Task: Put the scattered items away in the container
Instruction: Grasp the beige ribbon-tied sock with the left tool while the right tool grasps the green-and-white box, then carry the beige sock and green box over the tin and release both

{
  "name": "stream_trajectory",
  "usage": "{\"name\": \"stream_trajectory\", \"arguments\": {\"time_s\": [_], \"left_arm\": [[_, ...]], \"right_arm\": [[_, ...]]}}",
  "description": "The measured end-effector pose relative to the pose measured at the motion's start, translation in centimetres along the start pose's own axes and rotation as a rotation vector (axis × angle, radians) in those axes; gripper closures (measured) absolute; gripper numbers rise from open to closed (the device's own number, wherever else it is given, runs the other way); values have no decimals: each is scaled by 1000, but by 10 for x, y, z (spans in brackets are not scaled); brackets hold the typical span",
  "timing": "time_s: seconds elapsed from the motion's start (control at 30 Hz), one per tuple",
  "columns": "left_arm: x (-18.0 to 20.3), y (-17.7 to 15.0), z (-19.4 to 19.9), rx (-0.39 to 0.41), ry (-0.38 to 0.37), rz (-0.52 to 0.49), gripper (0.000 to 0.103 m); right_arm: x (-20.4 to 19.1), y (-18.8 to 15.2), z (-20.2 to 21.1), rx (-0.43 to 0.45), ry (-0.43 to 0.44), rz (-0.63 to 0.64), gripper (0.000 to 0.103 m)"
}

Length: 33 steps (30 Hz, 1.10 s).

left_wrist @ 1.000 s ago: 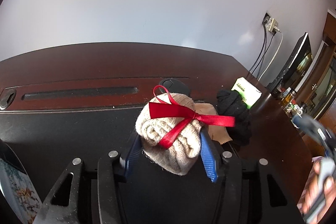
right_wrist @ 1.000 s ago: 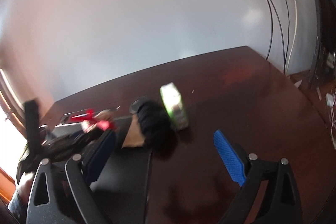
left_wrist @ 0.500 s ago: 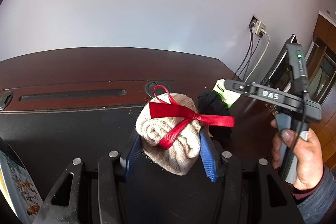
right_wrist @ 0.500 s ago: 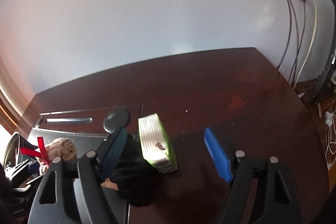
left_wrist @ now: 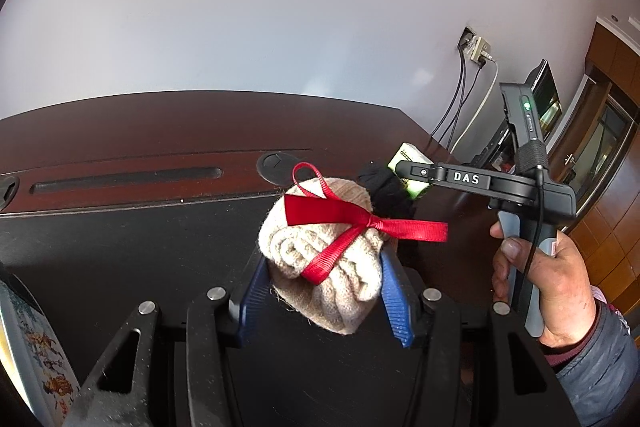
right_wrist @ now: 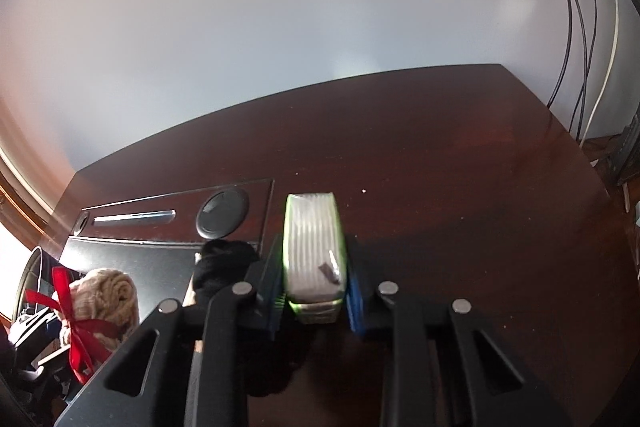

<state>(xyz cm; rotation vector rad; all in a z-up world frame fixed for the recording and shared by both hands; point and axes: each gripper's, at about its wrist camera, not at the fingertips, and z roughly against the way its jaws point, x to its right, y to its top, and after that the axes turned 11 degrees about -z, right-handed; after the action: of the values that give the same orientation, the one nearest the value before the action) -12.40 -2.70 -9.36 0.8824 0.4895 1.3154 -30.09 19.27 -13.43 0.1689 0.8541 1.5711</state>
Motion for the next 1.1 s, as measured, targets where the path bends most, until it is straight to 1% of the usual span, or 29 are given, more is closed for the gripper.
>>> {"name": "stream_trajectory", "arguments": {"time_s": [0.17,0.27,0.4,0.63,0.83,1.1], "left_arm": [[9,2,1,4,-5,-13,49],[12,2,5,12,-4,-21,49],[15,0,14,18,-2,-32,49],[22,-3,33,30,0,-52,49],[25,0,60,62,29,-75,49],[24,-1,84,86,56,-81,49]], "right_arm": [[1,-2,15,28,8,-2,77],[3,-4,22,38,2,-3,77],[11,-8,33,52,16,-28,77],[18,-30,58,71,52,-67,77],[4,-46,84,97,89,-61,77],[-16,-59,97,106,119,-49,77]]}}
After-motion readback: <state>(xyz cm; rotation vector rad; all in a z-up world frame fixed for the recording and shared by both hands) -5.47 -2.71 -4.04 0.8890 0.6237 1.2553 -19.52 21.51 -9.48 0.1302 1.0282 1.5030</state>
